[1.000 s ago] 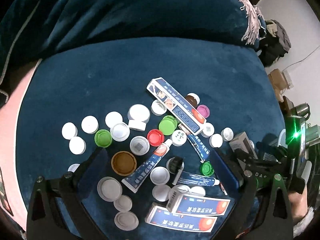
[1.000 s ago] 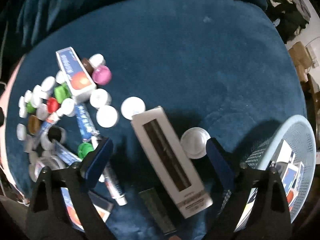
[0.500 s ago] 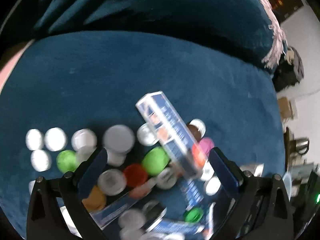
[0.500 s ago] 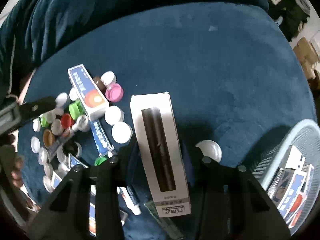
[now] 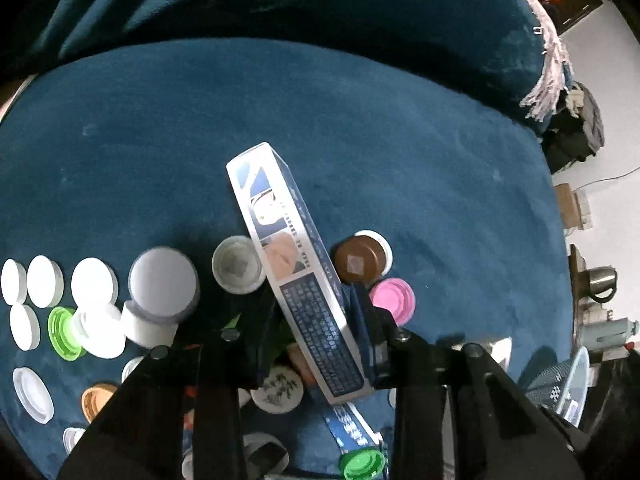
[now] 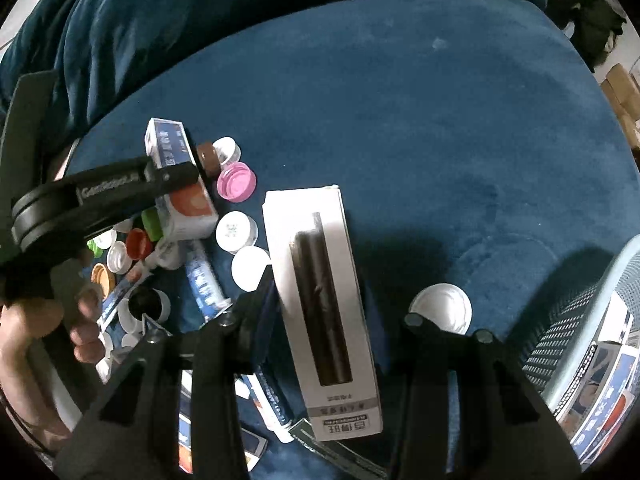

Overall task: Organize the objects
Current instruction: 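Grasp the white-grey box in right gripper while left grasps blue barcode box, then carry both boxes into the colander and open both grippers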

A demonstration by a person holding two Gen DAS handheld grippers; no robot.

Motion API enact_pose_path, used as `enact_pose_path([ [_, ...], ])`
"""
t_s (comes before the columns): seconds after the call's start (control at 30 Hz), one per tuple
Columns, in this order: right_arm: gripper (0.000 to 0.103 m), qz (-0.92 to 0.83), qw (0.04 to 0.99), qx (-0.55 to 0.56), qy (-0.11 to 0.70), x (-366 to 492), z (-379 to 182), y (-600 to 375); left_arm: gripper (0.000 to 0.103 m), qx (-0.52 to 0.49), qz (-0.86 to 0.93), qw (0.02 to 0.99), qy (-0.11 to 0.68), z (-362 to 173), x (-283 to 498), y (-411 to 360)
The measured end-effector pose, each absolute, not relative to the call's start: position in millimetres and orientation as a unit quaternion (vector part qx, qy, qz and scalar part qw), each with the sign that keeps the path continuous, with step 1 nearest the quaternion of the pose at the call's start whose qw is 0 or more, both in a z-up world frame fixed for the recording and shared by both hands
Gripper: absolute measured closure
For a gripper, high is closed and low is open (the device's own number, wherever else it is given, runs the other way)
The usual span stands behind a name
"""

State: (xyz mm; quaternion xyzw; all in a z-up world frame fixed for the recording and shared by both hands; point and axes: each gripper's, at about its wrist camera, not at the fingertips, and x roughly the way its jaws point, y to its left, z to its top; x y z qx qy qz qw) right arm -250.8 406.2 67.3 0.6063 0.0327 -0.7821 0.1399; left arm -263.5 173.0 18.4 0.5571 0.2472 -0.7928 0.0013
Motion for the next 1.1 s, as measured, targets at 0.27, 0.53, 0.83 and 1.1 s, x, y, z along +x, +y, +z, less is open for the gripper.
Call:
enact_pose_path([
  [0.27, 0.063, -0.795, 0.135, 0.591, 0.016, -243.7, 80.5, 416.9, 0.079, 0.553, -0.79, -0.02, 0.265, 36.7, -244.3, 157.7],
  [0.53, 0.063, -0.821, 0.137, 0.551, -0.06, -224.5, 118.5, 436.9, 0.079, 0.542, -0.802, -0.047, 0.246, 72.6, -210.1, 151.5],
  [0.83, 0.063, -0.856, 0.129, 0.489, -0.11, -190.7, 168.0, 459.6, 0.079, 0.536, -0.805, -0.137, 0.216, 125.1, -171.2, 199.7],
  [1.1, 0.063, -0.871, 0.065, 0.467, -0.136, -164.1, 188.2, 534.0, 0.079, 0.529, -0.792, -0.248, 0.176, 162.3, -159.7, 318.3],
])
